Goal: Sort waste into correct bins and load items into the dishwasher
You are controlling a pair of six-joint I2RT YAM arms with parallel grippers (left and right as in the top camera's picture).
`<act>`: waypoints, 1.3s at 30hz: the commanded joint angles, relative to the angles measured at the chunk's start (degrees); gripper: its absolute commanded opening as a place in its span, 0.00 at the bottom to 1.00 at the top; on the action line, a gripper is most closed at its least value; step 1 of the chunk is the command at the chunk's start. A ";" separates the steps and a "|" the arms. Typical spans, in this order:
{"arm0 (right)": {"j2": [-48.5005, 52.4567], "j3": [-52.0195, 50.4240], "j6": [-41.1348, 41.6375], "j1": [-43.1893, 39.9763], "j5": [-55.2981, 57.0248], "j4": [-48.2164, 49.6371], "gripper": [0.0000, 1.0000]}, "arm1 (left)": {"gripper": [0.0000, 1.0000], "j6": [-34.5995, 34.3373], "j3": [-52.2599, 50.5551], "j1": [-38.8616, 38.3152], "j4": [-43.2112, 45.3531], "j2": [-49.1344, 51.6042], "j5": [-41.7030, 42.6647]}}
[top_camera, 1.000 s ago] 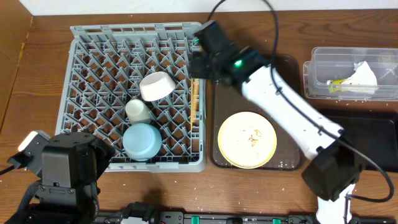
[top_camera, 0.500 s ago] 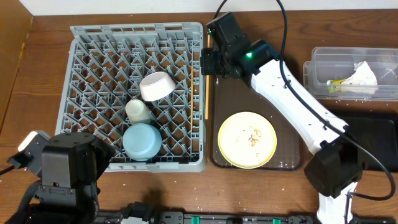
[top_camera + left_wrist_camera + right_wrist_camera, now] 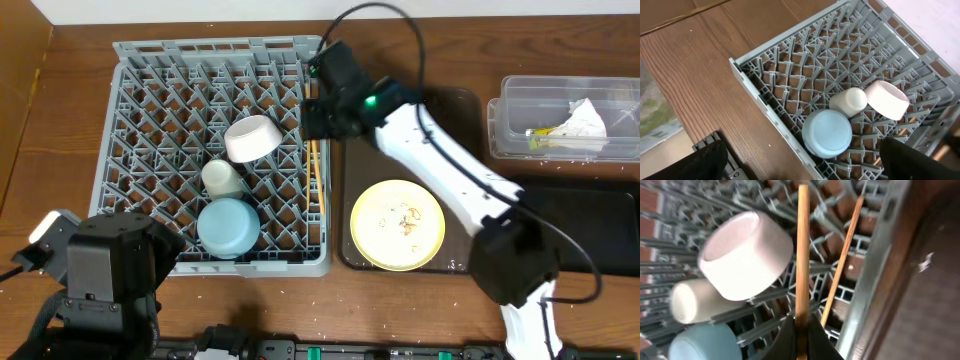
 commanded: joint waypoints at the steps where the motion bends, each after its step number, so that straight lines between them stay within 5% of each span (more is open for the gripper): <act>1: 2.89 0.68 1.16 0.39 0.48 -0.11 0.01 | 0.98 -0.50 0.46 0.31 -0.15 0.00 -0.74; 35: 2.62 0.70 12.02 0.15 -0.20 -0.68 0.02 | 0.98 -0.50 0.46 0.31 -0.15 0.00 -0.74; 39: 2.62 0.70 11.34 0.46 -0.09 -0.76 0.35 | 0.98 -0.50 0.46 0.31 -0.15 0.00 -0.74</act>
